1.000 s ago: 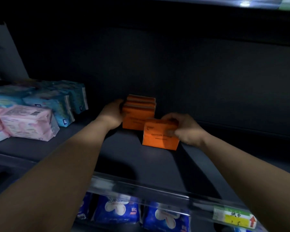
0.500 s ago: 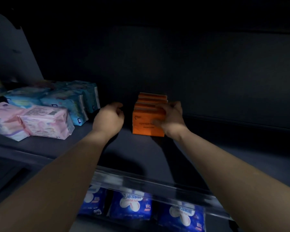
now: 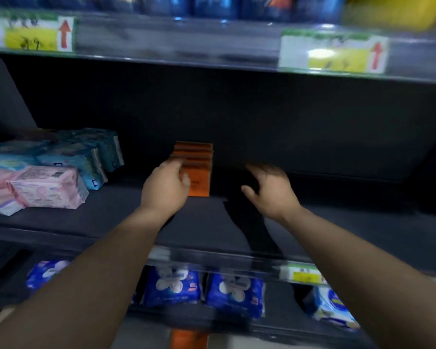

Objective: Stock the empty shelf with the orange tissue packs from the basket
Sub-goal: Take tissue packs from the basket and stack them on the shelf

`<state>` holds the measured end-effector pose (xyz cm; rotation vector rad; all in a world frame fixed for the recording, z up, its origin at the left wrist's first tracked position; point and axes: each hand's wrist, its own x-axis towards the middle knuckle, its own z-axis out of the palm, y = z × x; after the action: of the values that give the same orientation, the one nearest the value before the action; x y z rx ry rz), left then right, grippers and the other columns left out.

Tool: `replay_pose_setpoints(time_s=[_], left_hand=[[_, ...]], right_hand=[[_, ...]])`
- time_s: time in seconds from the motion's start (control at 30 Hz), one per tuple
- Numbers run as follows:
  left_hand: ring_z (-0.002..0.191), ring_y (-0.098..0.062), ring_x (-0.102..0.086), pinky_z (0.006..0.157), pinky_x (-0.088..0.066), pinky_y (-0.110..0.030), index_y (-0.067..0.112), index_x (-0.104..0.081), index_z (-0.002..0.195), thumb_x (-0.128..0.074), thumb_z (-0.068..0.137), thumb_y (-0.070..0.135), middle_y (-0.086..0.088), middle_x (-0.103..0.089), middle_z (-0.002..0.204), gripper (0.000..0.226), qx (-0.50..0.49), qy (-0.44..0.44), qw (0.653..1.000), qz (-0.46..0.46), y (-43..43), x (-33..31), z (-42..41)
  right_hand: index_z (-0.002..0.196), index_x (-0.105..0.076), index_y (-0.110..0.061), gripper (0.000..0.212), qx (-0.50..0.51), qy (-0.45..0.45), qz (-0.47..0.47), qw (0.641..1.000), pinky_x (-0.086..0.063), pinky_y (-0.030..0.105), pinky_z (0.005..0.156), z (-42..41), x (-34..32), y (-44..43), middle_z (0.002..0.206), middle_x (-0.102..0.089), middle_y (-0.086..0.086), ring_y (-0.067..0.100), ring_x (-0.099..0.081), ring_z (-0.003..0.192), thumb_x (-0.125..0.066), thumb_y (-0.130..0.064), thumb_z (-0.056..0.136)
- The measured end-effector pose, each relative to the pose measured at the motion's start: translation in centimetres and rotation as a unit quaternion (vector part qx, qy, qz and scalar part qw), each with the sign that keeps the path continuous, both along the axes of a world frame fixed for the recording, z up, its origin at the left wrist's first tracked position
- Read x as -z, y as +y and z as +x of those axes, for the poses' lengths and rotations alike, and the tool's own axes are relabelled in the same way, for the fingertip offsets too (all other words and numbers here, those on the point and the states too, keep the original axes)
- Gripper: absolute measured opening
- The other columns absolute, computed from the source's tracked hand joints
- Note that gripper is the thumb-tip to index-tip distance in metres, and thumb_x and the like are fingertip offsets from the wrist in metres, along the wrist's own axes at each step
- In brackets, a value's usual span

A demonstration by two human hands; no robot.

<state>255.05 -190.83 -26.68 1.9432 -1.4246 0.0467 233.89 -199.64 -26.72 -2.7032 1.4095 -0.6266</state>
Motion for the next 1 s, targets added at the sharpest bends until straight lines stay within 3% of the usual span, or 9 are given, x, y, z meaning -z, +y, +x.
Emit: replay_pose_setpoints(time_s=[0.17, 0.23, 0.4, 0.73, 1.0], left_hand=[[0.103, -0.024, -0.059, 0.072, -0.042, -0.027, 0.018, -0.056, 0.127, -0.051, 0.090, 0.017, -0.004, -0.061, 0.115, 0.037, 0.049, -0.015, 0.999, -0.005, 2.8, -1.3, -7.6], [0.105, -0.023, -0.058, 0.075, -0.043, -0.028, 0.017, -0.056, 0.128, -0.052, 0.090, 0.017, -0.004, -0.062, 0.115, 0.038, 0.073, -0.006, 0.997, -0.004, 4.3, -1.5, -10.8], [0.109, -0.028, -0.056, 0.086, -0.046, -0.038, 0.020, -0.053, 0.130, -0.051, 0.089, 0.022, -0.005, -0.060, 0.118, 0.041, 0.114, -0.014, 0.993, 0.034, 8.4, -1.3, -18.9], [0.108, -0.030, -0.058, 0.089, -0.048, -0.037, 0.019, -0.057, 0.126, -0.054, 0.087, 0.021, -0.006, -0.062, 0.115, 0.039, 0.215, -0.032, 0.975, 0.055, 12.7, -0.2, -32.9], [0.107, -0.029, -0.058, 0.087, -0.049, -0.039, 0.018, -0.061, 0.117, -0.054, 0.086, 0.023, -0.006, -0.065, 0.111, 0.032, 0.285, -0.023, 0.949, 0.130, 13.3, 5.2, -44.5]], right_hand=[[0.144, -0.036, -0.021, 0.059, 0.050, 0.031, 0.040, 0.997, -0.014, 0.036, 0.117, -8.0, -1.6, 5.1, 0.151, -0.036, 0.004, 0.022, -0.025, 0.142, -0.053, -0.038, 0.091], [0.144, -0.036, -0.021, 0.059, 0.069, 0.038, 0.048, 0.996, -0.013, 0.035, 0.117, -11.7, -2.1, 7.4, 0.151, -0.036, 0.003, 0.022, -0.024, 0.142, -0.053, -0.038, 0.090], [0.141, -0.041, -0.019, 0.059, 0.116, 0.042, 0.038, 0.992, -0.019, 0.034, 0.115, -21.1, -3.2, 13.4, 0.147, -0.042, 0.005, 0.023, -0.031, 0.139, -0.058, -0.037, 0.088], [0.134, -0.051, -0.016, 0.054, 0.209, 0.031, 0.086, 0.974, -0.035, 0.035, 0.104, -37.5, -2.1, 21.2, 0.133, -0.056, 0.013, 0.028, -0.047, 0.126, -0.064, -0.032, 0.085], [0.130, -0.056, -0.017, 0.050, 0.258, 0.002, 0.144, 0.955, -0.036, 0.036, 0.103, -46.9, 3.5, 24.6, 0.129, -0.059, 0.013, 0.030, -0.049, 0.124, -0.065, -0.029, 0.083]])
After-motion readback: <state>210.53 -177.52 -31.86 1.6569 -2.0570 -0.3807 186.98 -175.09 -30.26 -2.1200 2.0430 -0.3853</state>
